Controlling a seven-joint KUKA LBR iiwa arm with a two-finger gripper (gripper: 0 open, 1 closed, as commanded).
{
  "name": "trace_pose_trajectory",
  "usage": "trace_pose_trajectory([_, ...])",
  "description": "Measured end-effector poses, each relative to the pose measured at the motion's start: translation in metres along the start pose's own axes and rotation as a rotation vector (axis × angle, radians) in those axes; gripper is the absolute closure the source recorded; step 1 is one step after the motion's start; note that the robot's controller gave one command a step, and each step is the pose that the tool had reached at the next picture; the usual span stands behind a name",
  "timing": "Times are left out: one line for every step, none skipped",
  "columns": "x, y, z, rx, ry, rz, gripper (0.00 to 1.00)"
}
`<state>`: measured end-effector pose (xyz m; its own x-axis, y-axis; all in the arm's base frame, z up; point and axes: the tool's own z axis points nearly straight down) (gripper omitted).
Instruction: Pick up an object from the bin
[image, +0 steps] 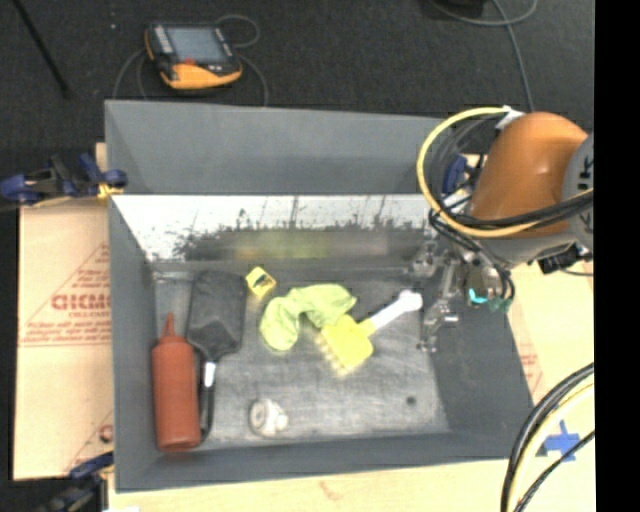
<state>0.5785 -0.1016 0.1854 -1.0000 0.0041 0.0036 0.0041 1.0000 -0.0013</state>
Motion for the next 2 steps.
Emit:
trace_pose_trajectory([-0.0016,0.0003,-0.0047,0.001,-0.008,-0.002,0.00])
trace_pose_trajectory([-0.0029,-0.0001,-0.0025,0.001,-0.010,-0.002,0.00])
